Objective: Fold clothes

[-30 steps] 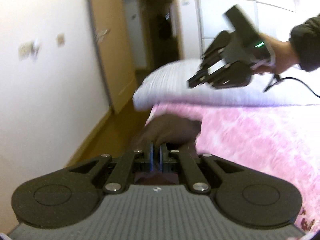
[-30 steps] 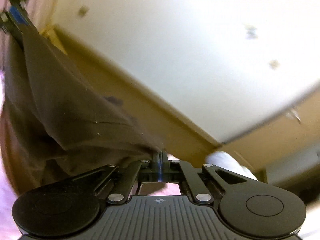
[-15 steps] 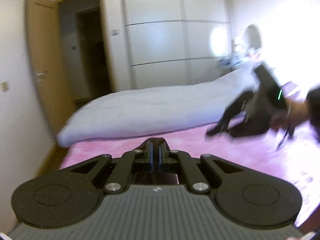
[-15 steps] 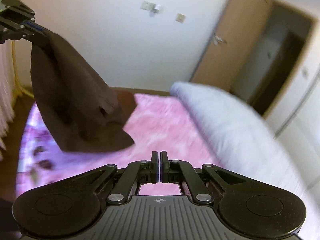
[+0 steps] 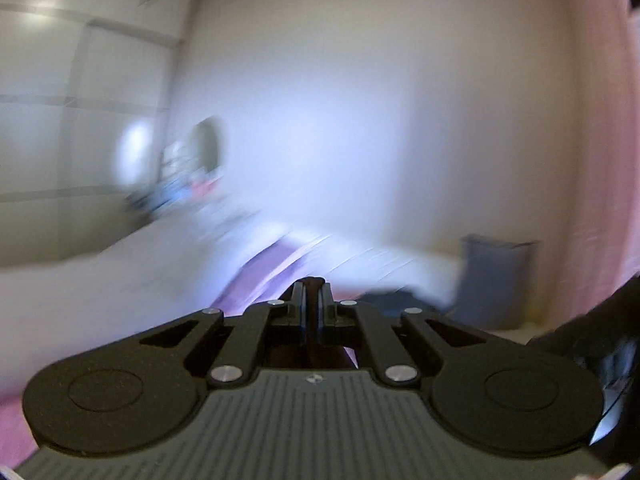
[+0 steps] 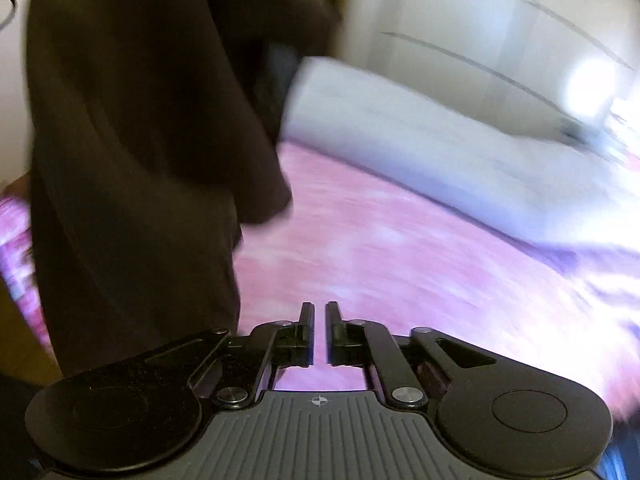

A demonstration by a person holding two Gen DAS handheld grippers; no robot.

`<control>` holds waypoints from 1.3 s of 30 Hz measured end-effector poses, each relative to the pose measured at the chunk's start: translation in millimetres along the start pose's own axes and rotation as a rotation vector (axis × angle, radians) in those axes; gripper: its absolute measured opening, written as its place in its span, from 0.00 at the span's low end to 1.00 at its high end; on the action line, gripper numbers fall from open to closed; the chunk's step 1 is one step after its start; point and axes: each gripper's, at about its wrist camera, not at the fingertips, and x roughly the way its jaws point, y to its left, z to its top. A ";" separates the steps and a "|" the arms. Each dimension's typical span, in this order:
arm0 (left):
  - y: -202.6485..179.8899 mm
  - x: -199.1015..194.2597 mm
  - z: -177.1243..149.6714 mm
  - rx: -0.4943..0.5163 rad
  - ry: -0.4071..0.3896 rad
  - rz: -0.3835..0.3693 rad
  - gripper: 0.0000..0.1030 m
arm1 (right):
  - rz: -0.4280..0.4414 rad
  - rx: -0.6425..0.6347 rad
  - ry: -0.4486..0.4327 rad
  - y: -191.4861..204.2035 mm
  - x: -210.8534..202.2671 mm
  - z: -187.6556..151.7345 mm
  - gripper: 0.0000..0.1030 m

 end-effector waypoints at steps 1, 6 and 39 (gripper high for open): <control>-3.8 -0.8 7.3 0.006 -0.023 -0.021 0.02 | -0.045 0.039 -0.020 -12.9 -15.8 -4.4 0.25; 2.4 -11.6 1.1 0.014 -0.019 0.060 0.03 | -0.172 0.131 -0.170 -41.9 -76.1 -24.7 0.46; 206.8 144.9 -360.6 0.088 0.873 0.330 0.05 | 0.249 -0.829 0.265 35.1 398.8 -108.5 0.68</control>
